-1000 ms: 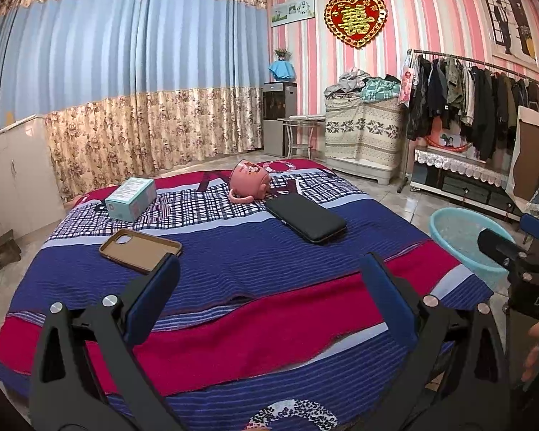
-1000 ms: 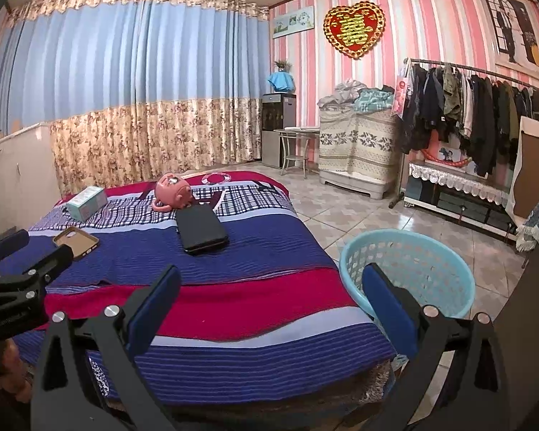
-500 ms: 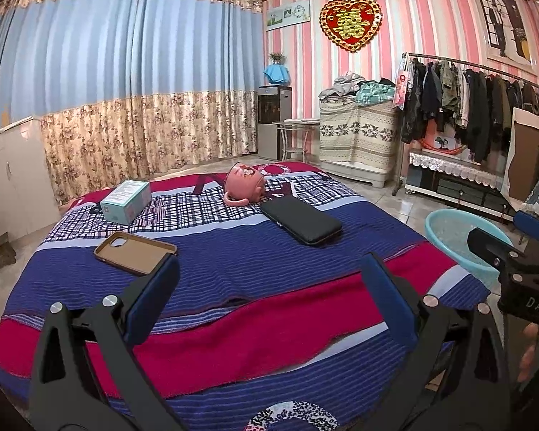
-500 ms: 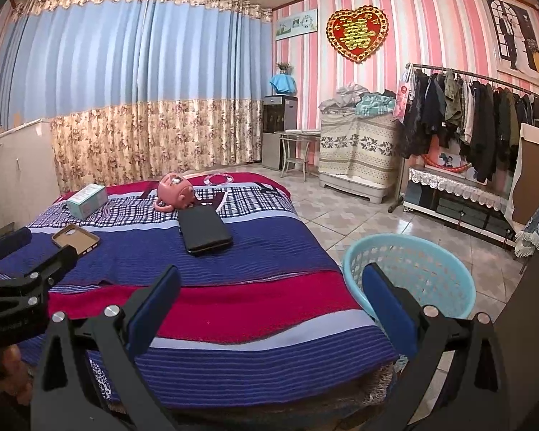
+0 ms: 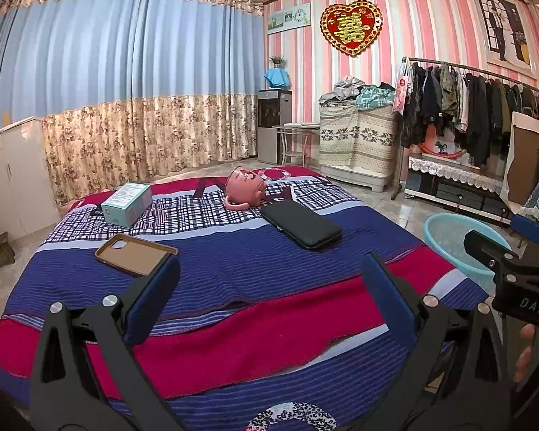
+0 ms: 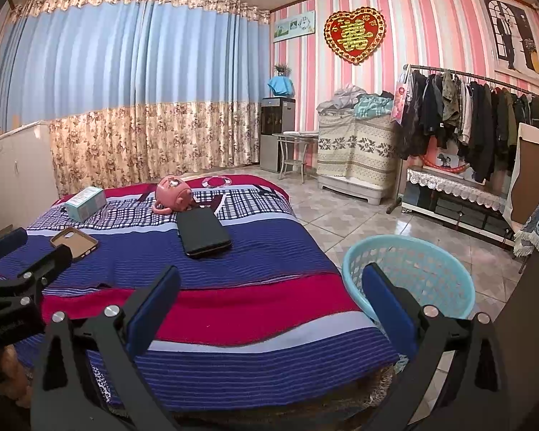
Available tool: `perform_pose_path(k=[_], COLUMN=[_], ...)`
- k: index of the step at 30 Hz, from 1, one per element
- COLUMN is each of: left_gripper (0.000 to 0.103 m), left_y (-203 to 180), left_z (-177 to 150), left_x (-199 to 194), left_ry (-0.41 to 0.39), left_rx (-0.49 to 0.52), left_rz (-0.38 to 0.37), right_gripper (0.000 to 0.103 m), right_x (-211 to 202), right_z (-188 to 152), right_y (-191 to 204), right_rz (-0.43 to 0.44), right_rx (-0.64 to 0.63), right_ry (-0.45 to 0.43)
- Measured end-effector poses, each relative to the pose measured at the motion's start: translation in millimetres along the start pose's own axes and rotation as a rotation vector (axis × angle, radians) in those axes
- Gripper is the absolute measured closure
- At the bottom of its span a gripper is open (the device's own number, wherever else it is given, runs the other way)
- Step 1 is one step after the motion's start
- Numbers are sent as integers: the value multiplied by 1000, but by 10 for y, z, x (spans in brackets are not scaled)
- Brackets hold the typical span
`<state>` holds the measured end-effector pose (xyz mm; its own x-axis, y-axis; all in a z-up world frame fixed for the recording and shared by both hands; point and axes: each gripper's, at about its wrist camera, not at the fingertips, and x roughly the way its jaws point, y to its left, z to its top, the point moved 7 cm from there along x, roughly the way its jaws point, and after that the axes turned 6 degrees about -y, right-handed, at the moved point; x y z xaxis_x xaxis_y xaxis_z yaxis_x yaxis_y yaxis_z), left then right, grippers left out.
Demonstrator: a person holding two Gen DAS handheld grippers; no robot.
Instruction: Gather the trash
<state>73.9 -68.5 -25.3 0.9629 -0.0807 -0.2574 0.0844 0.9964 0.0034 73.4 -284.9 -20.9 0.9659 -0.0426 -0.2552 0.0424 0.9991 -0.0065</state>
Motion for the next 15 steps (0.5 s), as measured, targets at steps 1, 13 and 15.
perform_pose_path(k=[1,13,15], left_gripper=[5,5,5], left_y=[0,6,8], left_z=[-1,5,1], left_x=[1,13,19], left_ry=[0,8,13], left_rx=[0,-2,-4], left_rz=[-2,1,1], right_gripper=[5,5,5], right_x=[-2,1,1], right_z=[0,-3,-1], right_y=[-6,-15,-16], right_rz=[1,0,-1], right_rx=[1,2,2], right_ry=[-1,0,-2])
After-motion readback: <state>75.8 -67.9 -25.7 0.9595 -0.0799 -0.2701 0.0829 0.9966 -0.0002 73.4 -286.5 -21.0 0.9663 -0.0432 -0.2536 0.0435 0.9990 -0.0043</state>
